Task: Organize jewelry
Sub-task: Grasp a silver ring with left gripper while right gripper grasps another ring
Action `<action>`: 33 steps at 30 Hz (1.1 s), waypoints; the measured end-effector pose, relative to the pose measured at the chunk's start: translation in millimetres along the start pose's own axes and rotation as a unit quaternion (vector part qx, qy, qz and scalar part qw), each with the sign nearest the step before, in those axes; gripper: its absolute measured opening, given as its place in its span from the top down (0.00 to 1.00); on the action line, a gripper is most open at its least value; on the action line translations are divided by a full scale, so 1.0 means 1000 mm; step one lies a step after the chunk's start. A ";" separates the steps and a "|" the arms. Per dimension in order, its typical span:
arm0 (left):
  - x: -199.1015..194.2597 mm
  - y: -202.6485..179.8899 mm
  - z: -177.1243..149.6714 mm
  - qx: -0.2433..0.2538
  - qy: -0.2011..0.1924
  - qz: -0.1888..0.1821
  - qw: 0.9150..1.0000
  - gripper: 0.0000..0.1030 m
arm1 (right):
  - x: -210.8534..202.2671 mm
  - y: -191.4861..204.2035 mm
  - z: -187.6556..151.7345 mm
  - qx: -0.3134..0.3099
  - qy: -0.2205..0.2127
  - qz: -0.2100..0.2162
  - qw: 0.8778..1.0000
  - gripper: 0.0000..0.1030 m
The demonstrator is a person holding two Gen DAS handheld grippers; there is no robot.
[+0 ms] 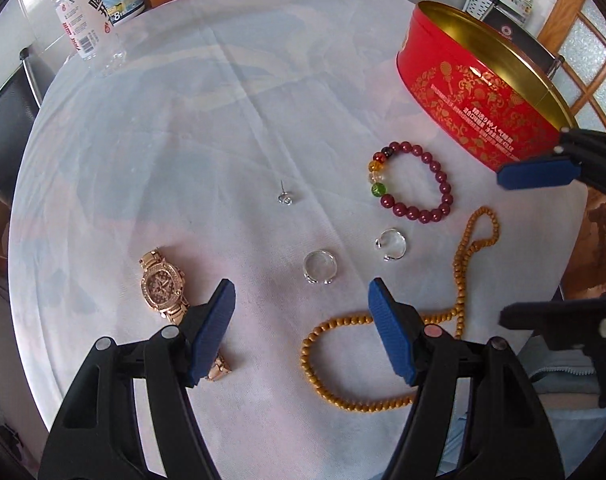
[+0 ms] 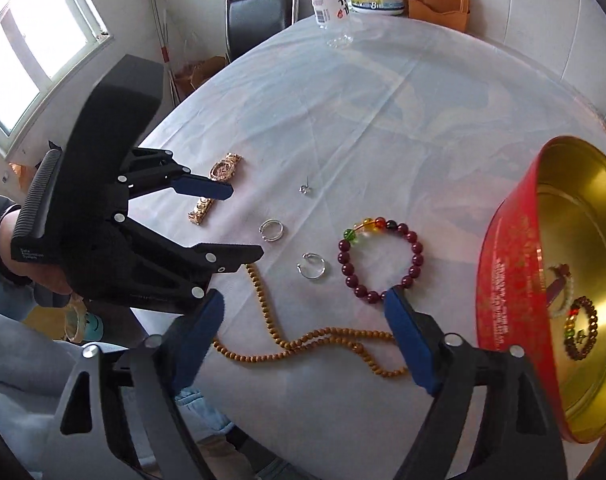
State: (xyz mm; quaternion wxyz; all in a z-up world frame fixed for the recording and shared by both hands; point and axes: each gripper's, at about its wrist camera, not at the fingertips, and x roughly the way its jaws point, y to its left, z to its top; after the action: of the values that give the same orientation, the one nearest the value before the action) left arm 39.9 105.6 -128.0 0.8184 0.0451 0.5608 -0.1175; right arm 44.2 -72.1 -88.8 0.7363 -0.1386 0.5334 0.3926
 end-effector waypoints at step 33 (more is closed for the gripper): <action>0.008 0.000 -0.005 0.099 -0.065 -0.031 0.993 0.81 | 0.061 0.011 0.001 -0.029 -0.040 -0.031 0.998 0.78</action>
State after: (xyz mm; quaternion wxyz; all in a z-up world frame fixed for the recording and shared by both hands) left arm 38.2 105.5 -137.1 0.8405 0.1006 0.4934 -0.2002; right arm 44.2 -38.0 -140.2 0.7645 -0.1607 0.4875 0.3899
